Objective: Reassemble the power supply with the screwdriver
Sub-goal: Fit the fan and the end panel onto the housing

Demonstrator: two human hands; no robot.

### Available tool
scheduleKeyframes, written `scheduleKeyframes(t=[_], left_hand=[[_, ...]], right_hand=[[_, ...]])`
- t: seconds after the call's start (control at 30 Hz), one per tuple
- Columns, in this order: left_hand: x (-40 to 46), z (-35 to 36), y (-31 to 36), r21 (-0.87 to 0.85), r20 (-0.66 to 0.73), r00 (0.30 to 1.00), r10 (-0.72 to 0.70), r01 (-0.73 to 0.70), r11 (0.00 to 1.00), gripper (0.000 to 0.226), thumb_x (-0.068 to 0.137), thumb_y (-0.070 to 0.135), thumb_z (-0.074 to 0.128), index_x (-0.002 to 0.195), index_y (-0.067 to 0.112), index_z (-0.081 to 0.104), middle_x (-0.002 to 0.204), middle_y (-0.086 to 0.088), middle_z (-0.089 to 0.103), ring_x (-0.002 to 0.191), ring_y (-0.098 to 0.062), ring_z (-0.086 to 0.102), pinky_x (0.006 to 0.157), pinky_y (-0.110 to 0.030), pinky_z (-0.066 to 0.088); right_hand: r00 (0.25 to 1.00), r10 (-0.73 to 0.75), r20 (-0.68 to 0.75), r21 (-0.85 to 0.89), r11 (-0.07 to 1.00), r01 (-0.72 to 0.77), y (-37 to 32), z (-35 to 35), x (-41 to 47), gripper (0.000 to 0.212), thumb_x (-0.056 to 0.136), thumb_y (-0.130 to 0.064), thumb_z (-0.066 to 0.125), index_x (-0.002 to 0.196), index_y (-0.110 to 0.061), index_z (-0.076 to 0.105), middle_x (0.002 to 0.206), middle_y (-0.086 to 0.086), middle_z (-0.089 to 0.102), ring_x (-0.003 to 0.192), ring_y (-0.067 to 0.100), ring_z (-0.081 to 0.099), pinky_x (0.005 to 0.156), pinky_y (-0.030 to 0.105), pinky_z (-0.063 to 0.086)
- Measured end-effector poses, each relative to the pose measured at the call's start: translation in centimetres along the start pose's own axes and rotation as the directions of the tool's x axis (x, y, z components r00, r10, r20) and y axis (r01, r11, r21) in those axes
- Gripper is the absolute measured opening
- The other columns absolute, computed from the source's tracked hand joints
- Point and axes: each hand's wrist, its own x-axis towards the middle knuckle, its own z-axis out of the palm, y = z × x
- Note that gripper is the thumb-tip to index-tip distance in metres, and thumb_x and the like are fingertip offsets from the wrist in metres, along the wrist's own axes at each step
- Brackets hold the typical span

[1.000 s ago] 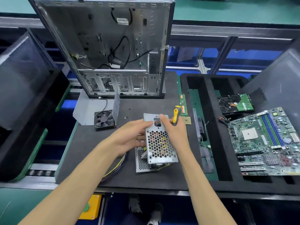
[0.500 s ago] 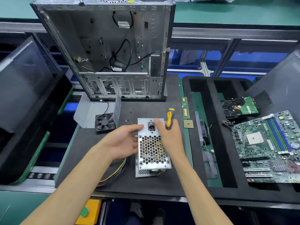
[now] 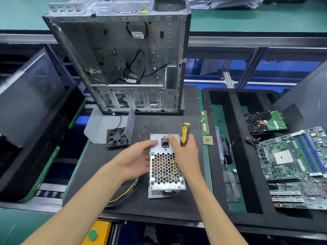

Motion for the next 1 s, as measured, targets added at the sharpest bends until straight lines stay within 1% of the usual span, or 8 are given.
scheduleKeyframes(t=[0.1, 0.2, 0.4, 0.47, 0.57, 0.67, 0.87, 1.0], left_hand=[[0.1, 0.2, 0.4, 0.0, -0.033, 0.999, 0.028, -0.028, 1.0, 0.036, 0.1, 0.021, 0.057, 0.133, 0.005, 0.062, 0.112, -0.017, 0.071, 0.087, -0.028, 0.071, 0.075, -0.039, 0.061], [0.4, 0.5, 0.8, -0.042, -0.054, 0.998, 0.042, -0.044, 0.998, 0.039, 0.101, 0.018, 0.056, 0.136, 0.0, 0.058, 0.11, -0.018, 0.068, 0.091, -0.03, 0.068, 0.082, -0.043, 0.059], [0.5, 0.3, 0.5, -0.024, -0.038, 0.998, 0.041, -0.042, 0.999, 0.038, 0.1, 0.021, 0.058, 0.132, 0.001, 0.062, 0.098, -0.014, 0.073, 0.083, -0.027, 0.07, 0.082, -0.042, 0.06], [0.5, 0.1, 0.5, -0.029, -0.024, 0.999, 0.033, -0.034, 0.999, 0.037, 0.1, 0.022, 0.058, 0.131, 0.002, 0.063, 0.106, -0.016, 0.073, 0.085, -0.027, 0.071, 0.082, -0.042, 0.06], [0.6, 0.0, 0.5, -0.039, -0.018, 0.999, 0.041, -0.042, 0.998, 0.037, 0.099, 0.021, 0.06, 0.13, 0.001, 0.064, 0.125, -0.022, 0.069, 0.093, -0.03, 0.072, 0.086, -0.044, 0.059], [0.7, -0.3, 0.3, -0.021, -0.004, 0.999, 0.049, -0.049, 0.999, 0.039, 0.095, 0.023, 0.064, 0.128, 0.002, 0.067, 0.122, -0.021, 0.071, 0.097, -0.031, 0.072, 0.091, -0.045, 0.059], [0.4, -1.6, 0.7, -0.033, 0.115, 0.99, -0.08, 0.084, 0.996, 0.045, 0.091, 0.029, 0.068, 0.13, 0.005, 0.067, 0.126, -0.019, 0.068, 0.105, -0.033, 0.069, 0.089, -0.047, 0.059], [0.4, -1.6, 1.0, -0.046, 0.13, 0.987, -0.09, 0.097, 0.994, 0.046, 0.093, 0.026, 0.066, 0.134, 0.004, 0.062, 0.12, -0.02, 0.07, 0.101, -0.033, 0.071, 0.083, -0.044, 0.061]], right_hand=[[1.0, -0.01, 0.0, -0.014, 1.0, 0.01, 0.0, 0.1, -0.1, 0.037, 0.091, -0.041, 0.071, 0.084, -0.019, 0.043, 0.077, -0.004, 0.051, 0.054, -0.003, 0.048, 0.05, 0.012, 0.041], [0.999, 0.025, 0.036, -0.016, 1.0, -0.024, -0.1, 0.0, -0.1, 0.038, 0.087, -0.04, 0.073, 0.088, -0.017, 0.043, 0.08, 0.0, 0.054, 0.063, 0.008, 0.052, 0.057, 0.024, 0.046], [0.997, 0.056, 0.055, 0.021, 0.998, -0.057, -0.1, -0.1, -0.1, 0.029, 0.088, -0.036, 0.068, 0.089, -0.019, 0.044, 0.077, -0.005, 0.051, 0.054, 0.002, 0.047, 0.049, 0.017, 0.042], [0.996, 0.067, 0.052, 0.033, 0.997, -0.069, -0.2, 0.0, 0.0, 0.025, 0.093, -0.035, 0.061, 0.086, -0.02, 0.042, 0.075, -0.005, 0.047, 0.052, 0.002, 0.042, 0.048, 0.016, 0.04], [0.993, 0.104, 0.05, 0.056, 0.993, -0.107, -0.4, -0.1, 0.0, 0.026, 0.098, -0.037, 0.051, 0.082, -0.022, 0.037, 0.074, -0.005, 0.043, 0.054, 0.006, 0.038, 0.057, 0.029, 0.038], [0.994, 0.107, 0.037, 0.048, 0.993, -0.109, -0.5, -0.4, -0.1, 0.028, 0.099, -0.037, 0.048, 0.08, -0.023, 0.035, 0.074, -0.005, 0.041, 0.059, 0.01, 0.038, 0.059, 0.033, 0.035], [0.998, 0.048, 0.042, -0.012, 0.999, -0.047, -0.4, -0.1, -0.2, 0.029, 0.101, -0.036, 0.047, 0.08, -0.022, 0.033, 0.071, -0.005, 0.037, 0.047, 0.004, 0.033, 0.043, 0.015, 0.032], [0.999, 0.033, 0.034, -0.047, 0.998, -0.031, -0.5, 0.0, 0.0, 0.028, 0.102, -0.033, 0.046, 0.081, -0.02, 0.033, 0.07, -0.004, 0.038, 0.045, 0.003, 0.035, 0.04, 0.013, 0.032]])
